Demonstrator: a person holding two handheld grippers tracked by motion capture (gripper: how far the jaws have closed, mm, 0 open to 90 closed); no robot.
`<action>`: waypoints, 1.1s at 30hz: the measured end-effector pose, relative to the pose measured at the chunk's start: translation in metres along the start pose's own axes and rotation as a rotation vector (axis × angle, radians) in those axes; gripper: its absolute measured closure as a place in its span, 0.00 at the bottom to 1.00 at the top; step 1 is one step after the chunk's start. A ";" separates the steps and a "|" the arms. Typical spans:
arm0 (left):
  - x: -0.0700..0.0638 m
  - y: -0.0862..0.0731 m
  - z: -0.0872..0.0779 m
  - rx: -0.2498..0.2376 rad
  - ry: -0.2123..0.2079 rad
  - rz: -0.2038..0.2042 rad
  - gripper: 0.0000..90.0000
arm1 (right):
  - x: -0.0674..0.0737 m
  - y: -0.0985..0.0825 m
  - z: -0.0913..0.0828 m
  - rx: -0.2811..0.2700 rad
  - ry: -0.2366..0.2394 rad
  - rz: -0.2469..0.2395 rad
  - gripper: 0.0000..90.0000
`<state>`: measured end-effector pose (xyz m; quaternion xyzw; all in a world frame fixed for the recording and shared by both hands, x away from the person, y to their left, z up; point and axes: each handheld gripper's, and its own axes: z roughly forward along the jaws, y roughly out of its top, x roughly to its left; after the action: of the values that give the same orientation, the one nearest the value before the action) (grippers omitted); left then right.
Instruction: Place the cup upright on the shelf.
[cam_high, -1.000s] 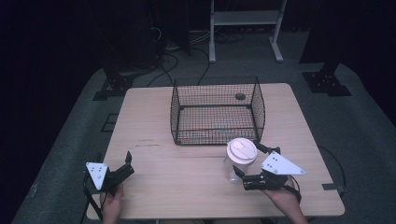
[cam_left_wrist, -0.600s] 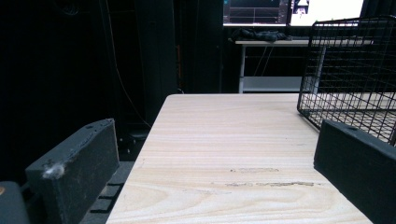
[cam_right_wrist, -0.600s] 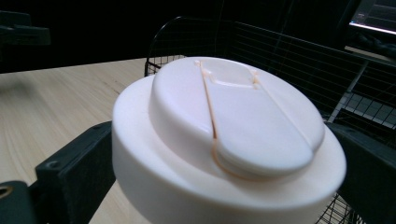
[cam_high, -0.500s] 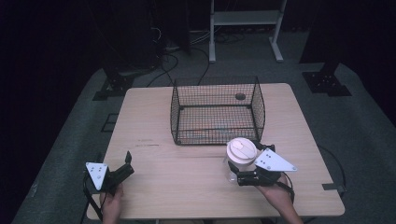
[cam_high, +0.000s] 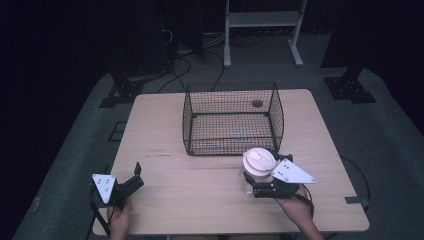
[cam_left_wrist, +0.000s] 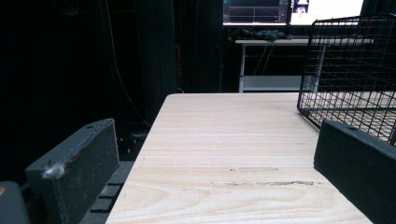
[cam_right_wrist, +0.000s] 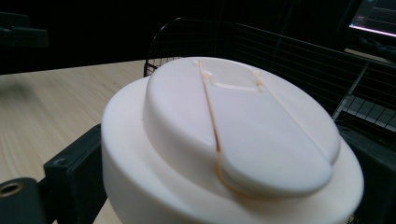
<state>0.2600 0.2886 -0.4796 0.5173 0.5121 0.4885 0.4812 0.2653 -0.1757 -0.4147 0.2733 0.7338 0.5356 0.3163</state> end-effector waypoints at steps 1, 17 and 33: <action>0.000 0.000 0.000 0.000 0.000 0.000 0.00 | 0.000 0.000 0.000 0.000 -0.003 0.001 0.04; 0.000 0.000 0.000 -0.001 0.002 -0.003 0.00 | -0.004 0.017 -0.003 0.008 0.015 -0.027 0.05; 0.001 0.000 0.000 -0.001 0.003 -0.004 0.00 | -0.012 0.057 -0.001 -0.007 0.040 -0.065 0.05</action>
<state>0.2600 0.2895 -0.4796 0.5152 0.5137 0.4886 0.4817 0.2760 -0.1698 -0.3575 0.2373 0.7465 0.5330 0.3198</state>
